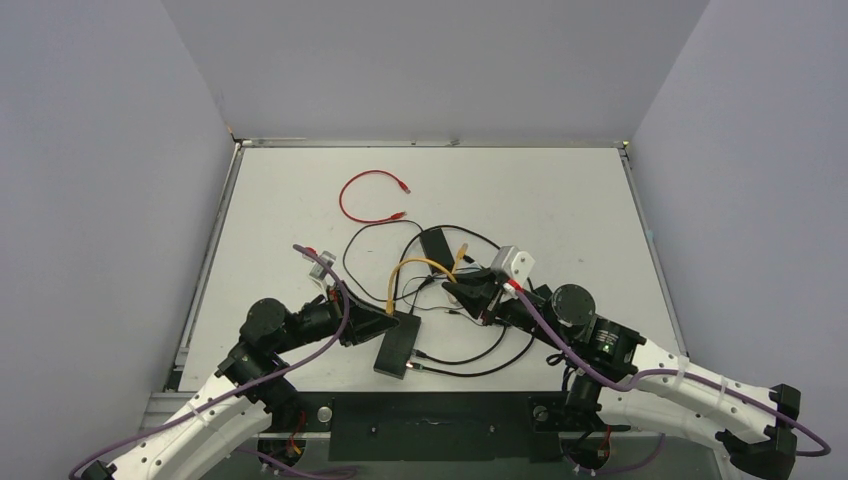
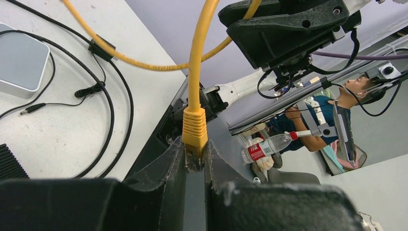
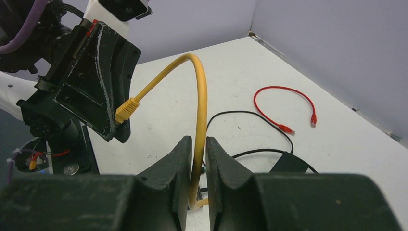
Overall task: Insert the plug into the switch port
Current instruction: Pick up the connector from the center of the board.
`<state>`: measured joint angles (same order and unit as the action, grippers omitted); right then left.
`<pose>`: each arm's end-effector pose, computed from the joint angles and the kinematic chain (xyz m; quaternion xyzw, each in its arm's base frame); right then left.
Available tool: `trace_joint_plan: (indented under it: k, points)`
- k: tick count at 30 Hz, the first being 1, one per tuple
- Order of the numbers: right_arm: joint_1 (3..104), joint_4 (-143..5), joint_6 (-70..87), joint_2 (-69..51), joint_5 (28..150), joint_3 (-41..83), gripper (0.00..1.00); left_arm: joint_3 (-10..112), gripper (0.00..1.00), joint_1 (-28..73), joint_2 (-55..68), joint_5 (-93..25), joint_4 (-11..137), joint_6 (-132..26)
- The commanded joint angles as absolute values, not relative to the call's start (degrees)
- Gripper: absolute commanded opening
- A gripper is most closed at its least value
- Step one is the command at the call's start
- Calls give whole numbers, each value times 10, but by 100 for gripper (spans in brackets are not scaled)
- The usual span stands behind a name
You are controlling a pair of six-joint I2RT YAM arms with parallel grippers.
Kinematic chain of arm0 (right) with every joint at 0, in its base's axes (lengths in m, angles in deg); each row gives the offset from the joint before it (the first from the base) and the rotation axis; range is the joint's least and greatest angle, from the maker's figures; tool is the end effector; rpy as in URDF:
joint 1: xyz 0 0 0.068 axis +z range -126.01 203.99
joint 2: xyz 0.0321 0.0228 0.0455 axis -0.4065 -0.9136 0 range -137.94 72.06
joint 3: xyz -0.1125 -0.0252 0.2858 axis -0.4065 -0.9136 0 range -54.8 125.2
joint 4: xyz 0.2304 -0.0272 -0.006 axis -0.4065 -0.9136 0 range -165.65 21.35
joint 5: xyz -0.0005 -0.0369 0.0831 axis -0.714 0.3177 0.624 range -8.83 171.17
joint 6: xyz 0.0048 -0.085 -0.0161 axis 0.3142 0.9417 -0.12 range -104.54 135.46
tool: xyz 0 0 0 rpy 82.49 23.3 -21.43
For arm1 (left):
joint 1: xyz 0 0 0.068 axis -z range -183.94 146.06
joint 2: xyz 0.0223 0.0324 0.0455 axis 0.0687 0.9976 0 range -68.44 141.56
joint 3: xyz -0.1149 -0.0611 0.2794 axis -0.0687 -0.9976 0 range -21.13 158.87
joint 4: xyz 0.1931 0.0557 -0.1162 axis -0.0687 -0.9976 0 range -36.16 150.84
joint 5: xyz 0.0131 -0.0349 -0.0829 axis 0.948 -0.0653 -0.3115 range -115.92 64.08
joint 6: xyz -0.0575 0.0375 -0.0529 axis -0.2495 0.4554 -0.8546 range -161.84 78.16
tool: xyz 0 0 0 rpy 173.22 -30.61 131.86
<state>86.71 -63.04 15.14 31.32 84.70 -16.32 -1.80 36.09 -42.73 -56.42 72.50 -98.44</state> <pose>0.0683 0.1428 0.3699 -0.3745 0.5750 0.3982 0.6088 0.0572 -0.0990 0.2926 0.0987 0.6713 -0.6502 0.3418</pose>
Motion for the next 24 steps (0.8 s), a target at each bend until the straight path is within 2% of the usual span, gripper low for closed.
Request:
trace_joint_plan:
  k: [1, 6, 16, 24]
  points:
    - [870, -653, 147, 329, 828, -164, 19, -1, 0, 362, -431, -569, 725, -970]
    - [870, -695, 150, 345, 815, -158, 33, 8, 0, 361, -421, -572, 699, -957]
    - [870, -783, 198, 322, 865, -85, 51, 77, 0, 366, -361, -602, 548, -876]
    - [870, -858, 241, 244, 976, 11, 55, 170, 0, 396, -335, -590, 360, -783]
